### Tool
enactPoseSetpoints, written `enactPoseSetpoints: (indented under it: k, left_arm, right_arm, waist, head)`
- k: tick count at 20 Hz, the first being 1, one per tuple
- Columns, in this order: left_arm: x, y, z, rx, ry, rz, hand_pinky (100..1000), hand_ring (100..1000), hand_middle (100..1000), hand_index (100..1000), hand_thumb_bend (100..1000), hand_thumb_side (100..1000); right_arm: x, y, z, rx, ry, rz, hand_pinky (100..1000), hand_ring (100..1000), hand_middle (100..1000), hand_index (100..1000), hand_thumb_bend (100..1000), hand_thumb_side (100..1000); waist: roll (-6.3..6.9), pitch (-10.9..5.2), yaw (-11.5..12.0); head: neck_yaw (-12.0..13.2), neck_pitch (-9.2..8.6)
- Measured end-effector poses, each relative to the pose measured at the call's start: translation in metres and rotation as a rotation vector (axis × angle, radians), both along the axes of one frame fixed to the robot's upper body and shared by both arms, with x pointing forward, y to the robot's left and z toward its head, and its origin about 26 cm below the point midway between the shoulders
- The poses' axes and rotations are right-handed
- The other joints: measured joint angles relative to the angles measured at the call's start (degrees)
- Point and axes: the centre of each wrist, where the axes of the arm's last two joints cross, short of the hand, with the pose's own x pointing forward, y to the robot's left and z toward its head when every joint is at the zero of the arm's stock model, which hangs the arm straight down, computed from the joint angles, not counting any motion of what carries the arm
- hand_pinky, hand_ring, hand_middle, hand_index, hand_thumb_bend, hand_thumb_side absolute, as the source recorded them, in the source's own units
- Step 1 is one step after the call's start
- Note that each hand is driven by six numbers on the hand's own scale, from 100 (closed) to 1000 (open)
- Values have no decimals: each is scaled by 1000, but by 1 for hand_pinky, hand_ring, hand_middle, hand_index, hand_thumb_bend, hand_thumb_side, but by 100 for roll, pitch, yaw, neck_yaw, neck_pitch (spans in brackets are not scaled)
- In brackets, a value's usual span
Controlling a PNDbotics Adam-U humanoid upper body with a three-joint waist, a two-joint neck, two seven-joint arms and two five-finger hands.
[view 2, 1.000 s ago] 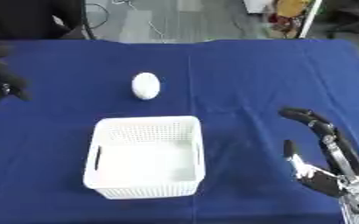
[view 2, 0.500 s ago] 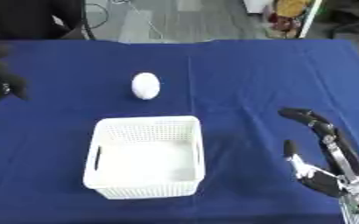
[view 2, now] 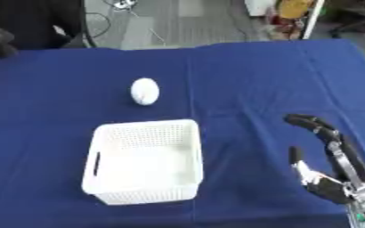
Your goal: Pick up objects on the table and place them in the box.
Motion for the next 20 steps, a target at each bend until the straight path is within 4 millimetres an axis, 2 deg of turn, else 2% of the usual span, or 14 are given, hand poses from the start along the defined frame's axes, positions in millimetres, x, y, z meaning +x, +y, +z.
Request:
enactPoseSetpoints:
  k: [5, 9, 13, 16, 20]
  left_arm:
    - [6, 5, -2, 149, -5, 10, 638, 647, 722, 858, 333, 727]
    - [9, 6, -3, 192, -1, 15, 643, 650, 735, 853, 429, 729]
    - [16, 7, -5, 235, 55, 25, 626, 662, 832, 844, 505, 800]
    - [30, 10, -6, 292, 176, 28, 637, 686, 877, 859, 574, 783]
    - [53, 16, 6, 379, 304, 32, 646, 694, 880, 870, 599, 770]
  right_arm:
    - [0, 0, 0, -2, 0, 2, 881, 877, 785, 876, 110, 514]
    - [0, 0, 0, -2, 0, 2, 881, 877, 785, 877, 111, 514]
    - [0, 0, 0, -2, 0, 2, 880, 877, 785, 877, 111, 513]
    - [0, 0, 0, -3, 1, 3, 880, 876, 785, 877, 112, 513]
    - [-1, -1, -2, -9, 13, 4, 880, 877, 785, 877, 111, 513]
  waist:
    - [18, -7, -17]
    - [24, -10, -17]
    - [24, -28, -19]
    - [26, -47, -21]
    - [35, -87, -26]
  head:
    - [0, 21]
    - [0, 45]
    - [1, 51]
    - [4, 91]
    - [5, 100]
